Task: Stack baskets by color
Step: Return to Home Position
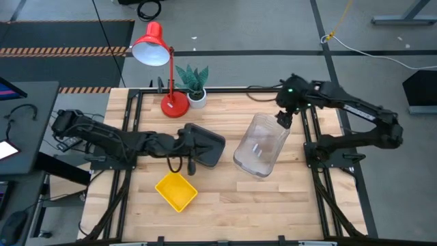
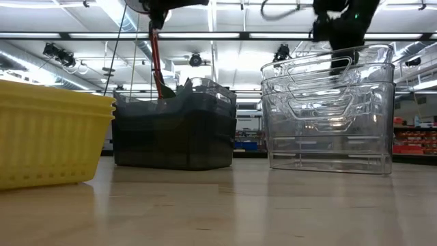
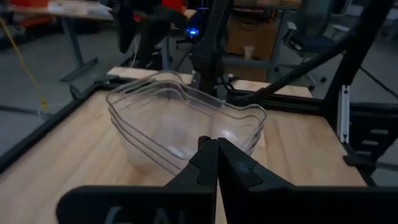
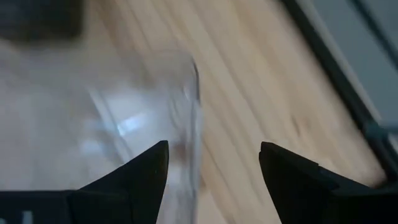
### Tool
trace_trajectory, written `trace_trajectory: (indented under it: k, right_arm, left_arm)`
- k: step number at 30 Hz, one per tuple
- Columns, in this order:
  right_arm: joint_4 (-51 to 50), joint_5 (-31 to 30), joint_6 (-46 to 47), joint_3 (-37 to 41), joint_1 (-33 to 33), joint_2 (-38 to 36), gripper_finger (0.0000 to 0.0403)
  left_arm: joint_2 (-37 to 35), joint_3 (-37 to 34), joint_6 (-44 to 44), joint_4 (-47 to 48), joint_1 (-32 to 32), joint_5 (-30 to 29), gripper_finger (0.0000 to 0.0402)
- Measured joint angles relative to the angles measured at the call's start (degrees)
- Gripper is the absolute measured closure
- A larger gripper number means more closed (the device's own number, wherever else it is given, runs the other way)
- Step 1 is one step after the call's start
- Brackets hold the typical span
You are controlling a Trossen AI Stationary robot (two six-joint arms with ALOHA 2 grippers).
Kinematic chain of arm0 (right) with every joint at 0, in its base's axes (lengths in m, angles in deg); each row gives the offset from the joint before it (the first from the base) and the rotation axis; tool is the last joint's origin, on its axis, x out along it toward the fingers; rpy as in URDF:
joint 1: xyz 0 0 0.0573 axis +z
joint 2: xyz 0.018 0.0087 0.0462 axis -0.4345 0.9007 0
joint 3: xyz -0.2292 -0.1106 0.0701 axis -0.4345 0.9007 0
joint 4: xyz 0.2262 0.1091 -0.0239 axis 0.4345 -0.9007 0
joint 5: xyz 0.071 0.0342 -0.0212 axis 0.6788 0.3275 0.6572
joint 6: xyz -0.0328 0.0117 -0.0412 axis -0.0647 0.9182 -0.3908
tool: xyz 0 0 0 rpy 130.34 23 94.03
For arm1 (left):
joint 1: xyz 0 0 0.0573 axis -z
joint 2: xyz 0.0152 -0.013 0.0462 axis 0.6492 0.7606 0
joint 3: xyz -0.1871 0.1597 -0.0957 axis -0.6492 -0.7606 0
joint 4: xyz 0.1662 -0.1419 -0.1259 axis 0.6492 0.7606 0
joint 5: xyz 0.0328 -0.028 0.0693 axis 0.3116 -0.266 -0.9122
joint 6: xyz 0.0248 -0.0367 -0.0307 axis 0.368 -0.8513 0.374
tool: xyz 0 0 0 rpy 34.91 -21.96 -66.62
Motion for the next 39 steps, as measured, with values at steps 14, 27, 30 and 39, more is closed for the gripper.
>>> trace_trajectory:
  k: [14,27,30,39]
  right_arm:
    - [30.2,-0.1,10.5,13.3,10.7,-21.9,0.0147]
    - [46.0,-7.2,11.5,29.2,20.6,-31.5,0.0158]
    - [48.4,-9.5,11.4,31.6,22.8,-33.9,0.0166]
    - [57.3,-9.7,10.6,40.2,27.2,-40.2,0.0177]
  left_arm:
    - [-11.3,-15.2,5.2,-10.2,2.3,-5.9,0.0395]
    - [-32.5,-32.2,2.3,-16.2,-3.6,-7.2,0.0395]
    - [-37.9,-35.0,2.4,-16.2,-4.0,-7.8,0.0395]
    - [-52.5,-41.4,3.4,-14.5,-4.2,-8.1,0.0395]
